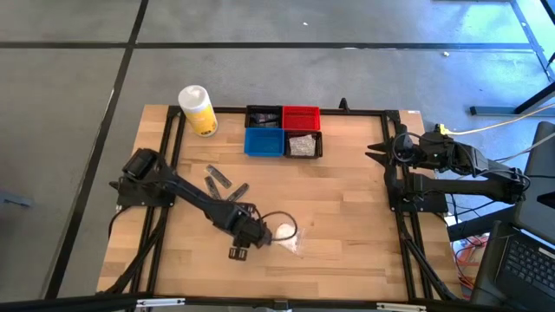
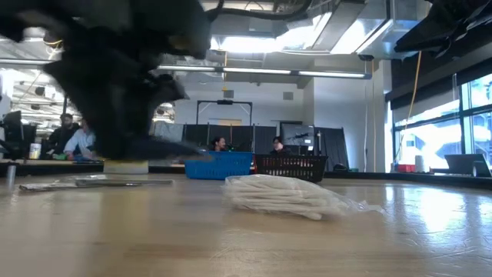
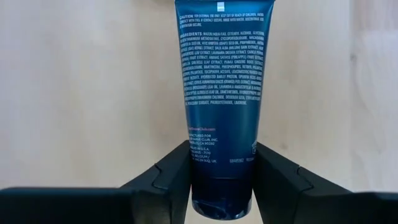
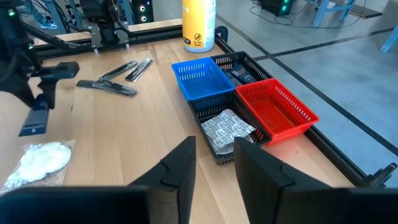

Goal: Pick & Place Travel size toiletries
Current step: Put the shave cream into the top black bin

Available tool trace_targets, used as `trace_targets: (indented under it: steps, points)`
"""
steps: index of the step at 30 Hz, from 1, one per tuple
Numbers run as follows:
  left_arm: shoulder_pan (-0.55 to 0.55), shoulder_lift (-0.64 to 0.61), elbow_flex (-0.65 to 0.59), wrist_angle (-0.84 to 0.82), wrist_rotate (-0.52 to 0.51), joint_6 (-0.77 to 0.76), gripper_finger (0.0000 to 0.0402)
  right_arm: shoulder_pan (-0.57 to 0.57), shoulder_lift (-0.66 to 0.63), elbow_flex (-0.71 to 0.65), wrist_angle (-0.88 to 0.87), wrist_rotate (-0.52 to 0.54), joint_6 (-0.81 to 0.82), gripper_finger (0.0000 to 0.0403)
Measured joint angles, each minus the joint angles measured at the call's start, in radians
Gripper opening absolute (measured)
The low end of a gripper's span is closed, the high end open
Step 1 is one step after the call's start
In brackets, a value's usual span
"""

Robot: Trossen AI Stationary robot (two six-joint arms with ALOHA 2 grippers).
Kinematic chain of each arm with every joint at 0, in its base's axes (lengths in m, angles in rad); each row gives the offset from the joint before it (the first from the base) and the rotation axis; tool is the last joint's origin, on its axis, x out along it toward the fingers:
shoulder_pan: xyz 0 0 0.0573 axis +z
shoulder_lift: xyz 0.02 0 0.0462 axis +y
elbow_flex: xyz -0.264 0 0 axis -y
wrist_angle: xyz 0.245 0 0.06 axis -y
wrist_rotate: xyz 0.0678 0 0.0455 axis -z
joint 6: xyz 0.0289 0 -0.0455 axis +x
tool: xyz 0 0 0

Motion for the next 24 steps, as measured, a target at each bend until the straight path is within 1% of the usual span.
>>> trace_targets:
  steps: [3,6,12,16,19,24]
  points:
    - [0.039,-0.031,0.001,0.001,-0.022,0.039,0.0141,0.0,0.0,0.0,0.0,0.0,0.0,0.0105]
    - [0.083,-0.072,0.001,0.001,-0.074,0.098,0.0141,0.0,0.0,0.0,0.0,0.0,0.0,0.0102]
    - [0.216,-0.165,0.002,0.002,-0.21,0.232,0.0141,0.0,0.0,0.0,0.0,0.0,0.0,0.0096]
    - [0.321,-0.215,0.003,0.044,-0.293,0.344,0.0141,0.0,0.0,0.0,0.0,0.0,0.0,0.0097]
    - [0.406,-0.245,0.003,0.114,-0.322,0.455,0.0141,0.0,0.0,0.0,0.0,0.0,0.0,0.0103]
    - [0.563,-0.253,0.003,0.22,-0.324,0.602,0.0141,0.0,0.0,0.0,0.0,0.0,0.0,0.0115]
